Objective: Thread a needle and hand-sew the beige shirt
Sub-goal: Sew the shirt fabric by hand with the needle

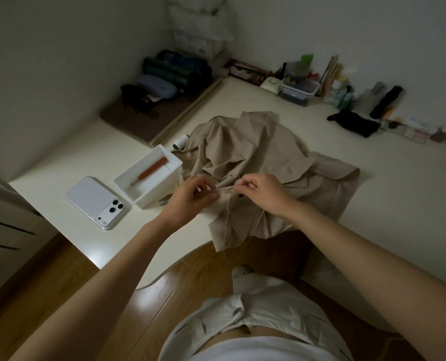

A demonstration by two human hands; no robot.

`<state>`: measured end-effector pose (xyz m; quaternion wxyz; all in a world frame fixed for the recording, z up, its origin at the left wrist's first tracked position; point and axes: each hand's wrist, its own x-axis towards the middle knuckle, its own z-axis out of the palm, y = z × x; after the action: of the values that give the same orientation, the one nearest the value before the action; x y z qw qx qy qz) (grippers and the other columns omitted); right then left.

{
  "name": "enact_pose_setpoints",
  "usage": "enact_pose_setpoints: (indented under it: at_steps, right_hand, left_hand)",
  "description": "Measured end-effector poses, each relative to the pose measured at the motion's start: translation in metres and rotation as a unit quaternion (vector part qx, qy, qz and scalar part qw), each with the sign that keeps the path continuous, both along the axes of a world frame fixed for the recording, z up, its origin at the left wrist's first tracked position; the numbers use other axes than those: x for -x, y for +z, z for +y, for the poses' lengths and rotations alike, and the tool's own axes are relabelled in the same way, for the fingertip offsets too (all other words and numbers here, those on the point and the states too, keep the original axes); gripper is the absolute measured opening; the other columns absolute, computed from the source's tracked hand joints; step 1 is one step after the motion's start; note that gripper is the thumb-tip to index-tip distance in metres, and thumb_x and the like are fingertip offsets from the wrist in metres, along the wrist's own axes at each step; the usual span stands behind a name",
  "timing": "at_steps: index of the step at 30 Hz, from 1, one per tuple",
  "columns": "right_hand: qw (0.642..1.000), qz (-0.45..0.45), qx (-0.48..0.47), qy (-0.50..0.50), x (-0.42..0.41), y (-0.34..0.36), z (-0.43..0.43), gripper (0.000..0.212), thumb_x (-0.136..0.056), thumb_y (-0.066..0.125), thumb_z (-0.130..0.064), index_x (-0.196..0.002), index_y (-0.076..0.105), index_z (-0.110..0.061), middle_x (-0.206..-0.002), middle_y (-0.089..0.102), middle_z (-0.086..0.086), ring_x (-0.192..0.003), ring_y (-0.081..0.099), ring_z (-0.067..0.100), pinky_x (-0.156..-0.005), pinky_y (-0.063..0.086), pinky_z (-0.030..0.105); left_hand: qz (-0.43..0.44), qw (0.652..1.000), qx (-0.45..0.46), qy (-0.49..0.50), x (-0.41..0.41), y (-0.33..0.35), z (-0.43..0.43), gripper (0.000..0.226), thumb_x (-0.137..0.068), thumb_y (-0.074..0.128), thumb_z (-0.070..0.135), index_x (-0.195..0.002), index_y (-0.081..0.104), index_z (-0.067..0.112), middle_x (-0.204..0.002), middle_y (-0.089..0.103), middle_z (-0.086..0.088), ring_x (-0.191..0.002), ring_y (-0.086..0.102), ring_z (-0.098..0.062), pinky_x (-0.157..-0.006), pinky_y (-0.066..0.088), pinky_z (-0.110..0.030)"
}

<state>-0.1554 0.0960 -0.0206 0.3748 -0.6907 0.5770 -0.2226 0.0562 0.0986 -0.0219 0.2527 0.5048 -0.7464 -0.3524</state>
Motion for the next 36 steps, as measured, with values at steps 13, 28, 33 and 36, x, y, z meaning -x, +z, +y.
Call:
enact_pose_setpoints:
  at_steps: [13, 28, 33, 36]
  right_hand:
    - [0.986, -0.126, -0.02, -0.11, -0.001, 0.003, 0.015, 0.015, -0.092, 0.06, -0.029, -0.088, 0.063, -0.015, -0.058, 0.051, -0.01, -0.054, 0.049, -0.001, -0.067, 0.048, 0.025]
    - [0.971, -0.183, -0.084, -0.125, -0.014, -0.014, 0.013, 0.01, -0.091, 0.062, -0.026, -0.089, 0.068, -0.018, -0.087, 0.071, 0.002, -0.09, 0.066, 0.015, -0.086, 0.051, 0.029]
    - [0.975, -0.144, -0.126, -0.11, 0.007, -0.018, 0.022, 0.01, -0.093, 0.057, -0.026, -0.091, 0.067, -0.023, -0.091, 0.068, -0.009, -0.093, 0.063, 0.006, -0.083, 0.048, 0.017]
    - [0.976, -0.115, -0.136, -0.125, 0.022, -0.022, 0.021, 0.013, -0.093, 0.057, -0.025, -0.088, 0.069, -0.022, -0.098, 0.071, 0.0, -0.099, 0.064, 0.013, -0.096, 0.048, 0.034]
  left_hand:
    - [0.075, 0.992, -0.087, 0.058, 0.027, 0.017, -0.012, 0.015, -0.092, 0.06, 0.027, -0.092, 0.069, 0.015, -0.084, 0.067, -0.007, -0.079, 0.063, -0.019, -0.069, 0.052, -0.032]
    - [0.099, 0.984, -0.089, 0.122, 0.03, 0.018, -0.025, 0.02, -0.093, 0.06, 0.027, -0.091, 0.069, 0.009, -0.078, 0.067, -0.003, -0.068, 0.061, -0.004, -0.058, 0.048, -0.012]
    - [0.098, 0.977, -0.087, 0.166, 0.027, 0.016, -0.03, 0.02, -0.091, 0.061, 0.028, -0.092, 0.07, 0.01, -0.08, 0.068, -0.003, -0.072, 0.061, -0.008, -0.058, 0.048, -0.01]
    - [0.097, 0.975, -0.089, 0.181, 0.028, 0.017, -0.032, 0.017, -0.091, 0.061, 0.027, -0.087, 0.069, 0.013, -0.075, 0.065, 0.001, -0.07, 0.06, -0.007, -0.056, 0.046, -0.01]
